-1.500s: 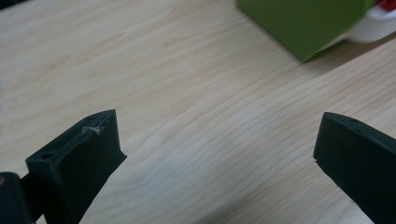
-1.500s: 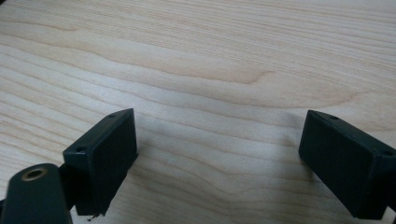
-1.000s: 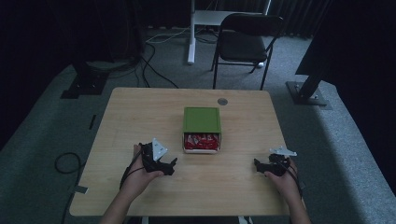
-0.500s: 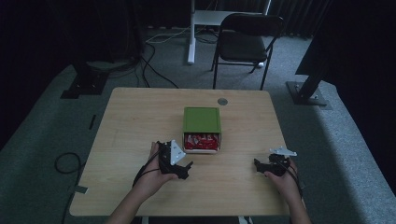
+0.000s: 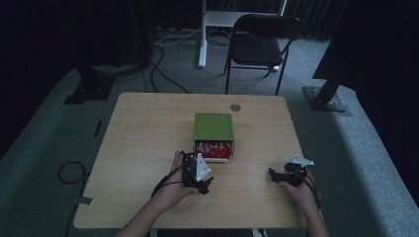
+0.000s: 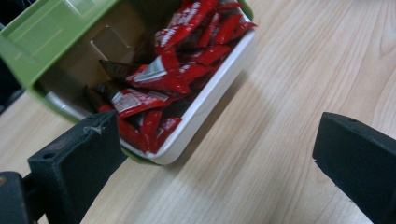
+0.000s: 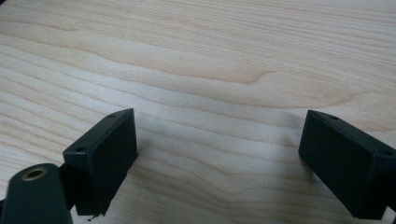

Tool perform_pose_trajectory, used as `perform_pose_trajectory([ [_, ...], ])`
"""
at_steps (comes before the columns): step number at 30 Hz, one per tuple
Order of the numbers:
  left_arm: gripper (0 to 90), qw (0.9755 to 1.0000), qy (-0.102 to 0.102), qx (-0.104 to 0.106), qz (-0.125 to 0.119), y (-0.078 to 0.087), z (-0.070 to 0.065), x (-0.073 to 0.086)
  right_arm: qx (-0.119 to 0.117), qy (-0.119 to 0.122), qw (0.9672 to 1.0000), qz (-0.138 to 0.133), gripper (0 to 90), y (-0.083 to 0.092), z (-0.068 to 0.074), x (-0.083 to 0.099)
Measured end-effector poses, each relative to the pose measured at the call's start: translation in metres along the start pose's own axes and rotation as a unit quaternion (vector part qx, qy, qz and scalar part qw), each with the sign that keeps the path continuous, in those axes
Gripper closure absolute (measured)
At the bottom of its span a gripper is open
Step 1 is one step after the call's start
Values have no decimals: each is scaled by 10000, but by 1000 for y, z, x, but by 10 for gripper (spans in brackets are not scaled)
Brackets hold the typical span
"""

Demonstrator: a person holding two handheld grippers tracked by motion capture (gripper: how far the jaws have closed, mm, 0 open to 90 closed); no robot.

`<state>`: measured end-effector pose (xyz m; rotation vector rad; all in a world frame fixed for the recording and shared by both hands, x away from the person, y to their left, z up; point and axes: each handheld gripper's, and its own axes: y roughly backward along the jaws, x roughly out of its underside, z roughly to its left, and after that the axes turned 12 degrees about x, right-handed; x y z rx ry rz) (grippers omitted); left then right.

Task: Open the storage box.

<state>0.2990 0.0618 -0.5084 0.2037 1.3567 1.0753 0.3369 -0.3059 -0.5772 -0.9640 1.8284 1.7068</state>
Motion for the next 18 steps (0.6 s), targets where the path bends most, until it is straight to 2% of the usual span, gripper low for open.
perform_pose_trajectory([
  [2,21,9999,-148,-5,67,-4,-4,-1,1,2,10000,-1,108,0,0,0],
  [3,21,9999,-148,-5,67,-4,-4,-1,1,0,10000,-1,108,0,0,0],
  [4,21,9994,-321,-8,153,-8,-8,-1,1,1,10000,-1,108,0,0,0],
  [9,21,9968,-717,-91,349,-17,-16,-2,0,1,10000,-1,108,0,0,0],
  [14,21,9948,-927,-42,425,-25,-20,-3,0,1,10000,-2,108,0,0,0],
  [18,21,9938,-1002,-60,480,-31,-21,-4,0,1,10000,-2,108,0,0,0],
])
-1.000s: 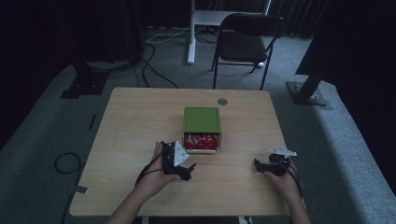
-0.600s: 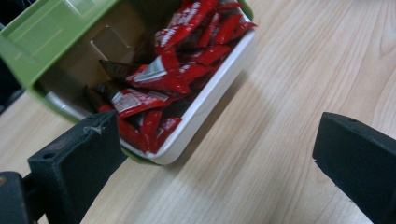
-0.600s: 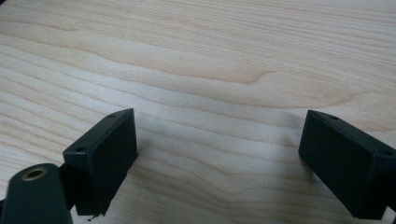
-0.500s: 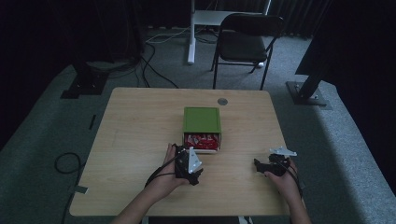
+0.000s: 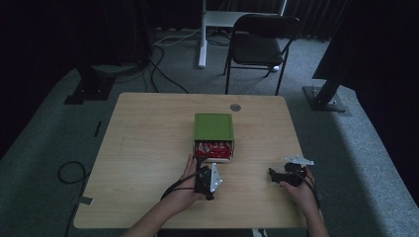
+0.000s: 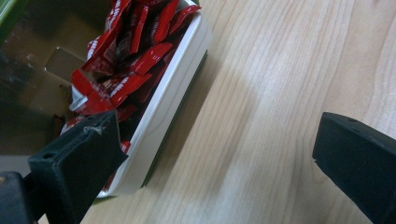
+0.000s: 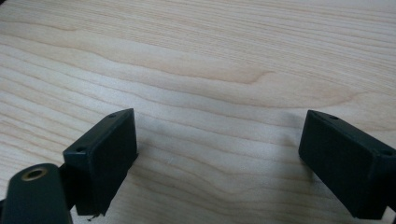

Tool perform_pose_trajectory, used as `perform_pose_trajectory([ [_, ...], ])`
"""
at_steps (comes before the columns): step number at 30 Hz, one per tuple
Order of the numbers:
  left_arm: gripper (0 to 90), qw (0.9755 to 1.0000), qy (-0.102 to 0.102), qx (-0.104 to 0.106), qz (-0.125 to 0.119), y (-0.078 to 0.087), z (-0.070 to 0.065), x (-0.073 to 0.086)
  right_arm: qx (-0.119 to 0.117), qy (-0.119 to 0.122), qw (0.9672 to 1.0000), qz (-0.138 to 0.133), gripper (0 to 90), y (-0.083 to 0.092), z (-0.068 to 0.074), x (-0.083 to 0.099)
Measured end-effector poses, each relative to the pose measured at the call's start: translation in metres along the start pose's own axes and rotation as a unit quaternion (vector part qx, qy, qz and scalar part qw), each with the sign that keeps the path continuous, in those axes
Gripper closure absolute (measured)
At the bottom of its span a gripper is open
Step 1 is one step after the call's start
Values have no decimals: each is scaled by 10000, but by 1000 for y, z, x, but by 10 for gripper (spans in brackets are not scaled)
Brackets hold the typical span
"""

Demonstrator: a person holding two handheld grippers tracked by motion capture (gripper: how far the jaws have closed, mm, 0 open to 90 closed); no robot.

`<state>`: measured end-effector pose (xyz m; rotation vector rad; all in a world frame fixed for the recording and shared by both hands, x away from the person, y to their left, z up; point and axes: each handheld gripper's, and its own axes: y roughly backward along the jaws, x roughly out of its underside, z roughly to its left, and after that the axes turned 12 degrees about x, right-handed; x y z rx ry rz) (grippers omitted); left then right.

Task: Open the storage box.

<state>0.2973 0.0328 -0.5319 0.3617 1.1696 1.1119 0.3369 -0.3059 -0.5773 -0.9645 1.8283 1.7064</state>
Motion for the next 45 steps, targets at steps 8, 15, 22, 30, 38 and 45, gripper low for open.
perform_pose_trajectory([
  [8,75,9999,-127,7,97,-9,5,-4,-1,-1,10000,0,108,0,0,0],
  [15,151,9986,-387,-150,325,-18,6,-5,-2,-2,10000,0,108,0,0,0],
  [22,195,9939,-723,-548,624,-28,2,-3,-4,2,10000,-2,109,0,0,0],
  [30,373,9759,-1509,-1150,1075,-33,-2,-1,-3,4,10000,-2,109,0,0,0],
  [38,570,9589,-1871,-1819,1117,-40,-8,3,-3,3,10000,1,109,0,0,0],
  [45,703,9501,-1960,-2142,1143,-42,-9,3,-3,0,10000,0,109,0,0,0],
])
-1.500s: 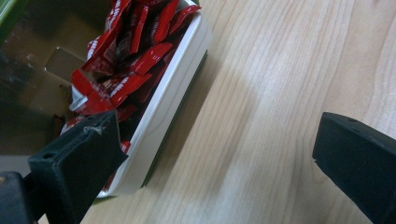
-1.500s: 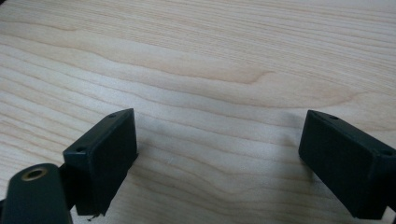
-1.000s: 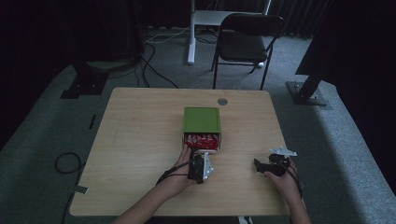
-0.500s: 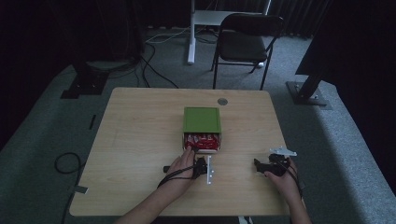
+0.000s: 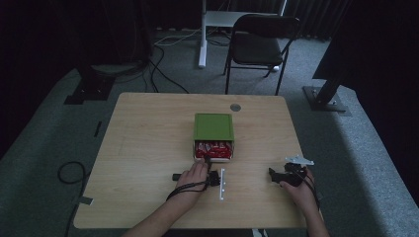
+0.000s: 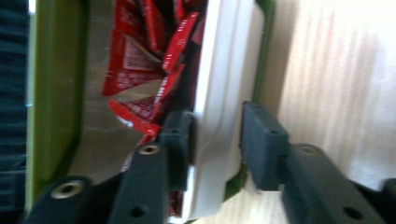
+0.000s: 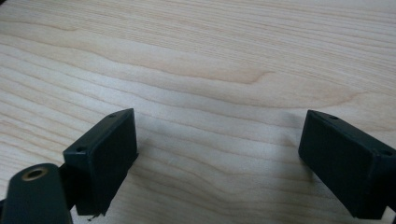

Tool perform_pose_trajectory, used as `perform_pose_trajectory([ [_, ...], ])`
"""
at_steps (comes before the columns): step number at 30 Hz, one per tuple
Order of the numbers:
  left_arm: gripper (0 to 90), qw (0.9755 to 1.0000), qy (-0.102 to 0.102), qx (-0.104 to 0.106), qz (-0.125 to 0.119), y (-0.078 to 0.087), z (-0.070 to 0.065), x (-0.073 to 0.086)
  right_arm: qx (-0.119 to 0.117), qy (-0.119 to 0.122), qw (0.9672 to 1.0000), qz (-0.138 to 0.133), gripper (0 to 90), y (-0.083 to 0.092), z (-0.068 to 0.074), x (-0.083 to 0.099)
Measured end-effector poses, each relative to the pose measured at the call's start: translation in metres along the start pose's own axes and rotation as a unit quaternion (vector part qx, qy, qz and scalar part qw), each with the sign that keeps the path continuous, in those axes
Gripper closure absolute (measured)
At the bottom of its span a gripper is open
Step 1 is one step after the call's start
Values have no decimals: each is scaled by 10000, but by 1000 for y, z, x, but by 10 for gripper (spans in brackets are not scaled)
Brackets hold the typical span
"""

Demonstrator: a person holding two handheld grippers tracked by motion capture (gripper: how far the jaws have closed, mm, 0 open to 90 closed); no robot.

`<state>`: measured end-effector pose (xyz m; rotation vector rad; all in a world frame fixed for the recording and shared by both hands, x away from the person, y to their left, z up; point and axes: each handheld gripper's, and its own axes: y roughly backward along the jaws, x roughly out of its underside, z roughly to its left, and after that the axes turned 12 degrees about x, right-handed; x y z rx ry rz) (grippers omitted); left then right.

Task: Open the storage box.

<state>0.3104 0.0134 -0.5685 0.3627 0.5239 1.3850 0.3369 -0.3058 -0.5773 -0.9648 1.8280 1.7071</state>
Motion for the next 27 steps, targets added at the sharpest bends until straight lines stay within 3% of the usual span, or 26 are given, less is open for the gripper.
perform_pose_trajectory([
  [4,709,10000,-54,39,67,0,1,-1,1,-1,10000,1,109,0,0,0],
  [9,710,9997,60,244,65,2,6,-1,2,-1,10000,2,109,0,0,0],
  [14,710,9995,63,301,92,3,8,-2,1,-1,10000,2,109,0,0,0],
  [27,713,9990,82,429,63,17,2,-3,1,-3,10000,2,108,0,0,0],
])
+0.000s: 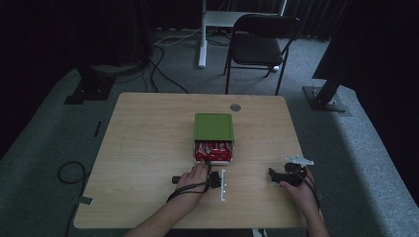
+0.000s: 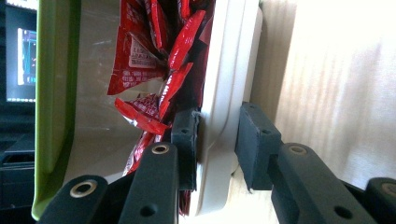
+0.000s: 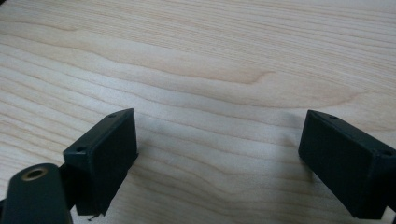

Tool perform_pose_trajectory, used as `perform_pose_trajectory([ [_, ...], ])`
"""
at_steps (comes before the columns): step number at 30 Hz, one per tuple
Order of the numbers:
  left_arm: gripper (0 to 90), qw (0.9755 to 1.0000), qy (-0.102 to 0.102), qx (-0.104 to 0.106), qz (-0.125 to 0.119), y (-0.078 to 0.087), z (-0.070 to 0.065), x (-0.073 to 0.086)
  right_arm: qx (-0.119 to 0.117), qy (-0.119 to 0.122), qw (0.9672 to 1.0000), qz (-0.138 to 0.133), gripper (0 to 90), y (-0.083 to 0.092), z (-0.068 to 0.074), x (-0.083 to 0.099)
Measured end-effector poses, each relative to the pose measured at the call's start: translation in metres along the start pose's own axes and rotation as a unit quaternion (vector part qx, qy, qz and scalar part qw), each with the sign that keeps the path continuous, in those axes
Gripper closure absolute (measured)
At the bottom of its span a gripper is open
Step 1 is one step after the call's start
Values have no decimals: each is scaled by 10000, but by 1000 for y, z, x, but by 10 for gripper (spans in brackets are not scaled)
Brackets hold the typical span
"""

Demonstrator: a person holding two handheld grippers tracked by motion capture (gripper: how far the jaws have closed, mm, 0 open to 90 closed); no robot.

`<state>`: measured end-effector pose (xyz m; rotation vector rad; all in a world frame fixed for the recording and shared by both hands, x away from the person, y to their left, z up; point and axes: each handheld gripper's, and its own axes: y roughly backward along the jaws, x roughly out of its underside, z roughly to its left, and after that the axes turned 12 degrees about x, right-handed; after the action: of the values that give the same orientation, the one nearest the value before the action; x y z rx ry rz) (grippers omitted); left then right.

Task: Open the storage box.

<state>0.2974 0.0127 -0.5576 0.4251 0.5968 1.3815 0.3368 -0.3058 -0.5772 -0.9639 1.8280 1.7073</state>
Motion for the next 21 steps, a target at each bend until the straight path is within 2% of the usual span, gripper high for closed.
perform_pose_trajectory([
  [9,713,10000,-35,71,-10,13,-9,1,-1,2,10000,0,109,0,0,0],
  [21,713,9998,18,176,-38,31,-22,-1,1,3,10000,0,109,0,0,0],
])
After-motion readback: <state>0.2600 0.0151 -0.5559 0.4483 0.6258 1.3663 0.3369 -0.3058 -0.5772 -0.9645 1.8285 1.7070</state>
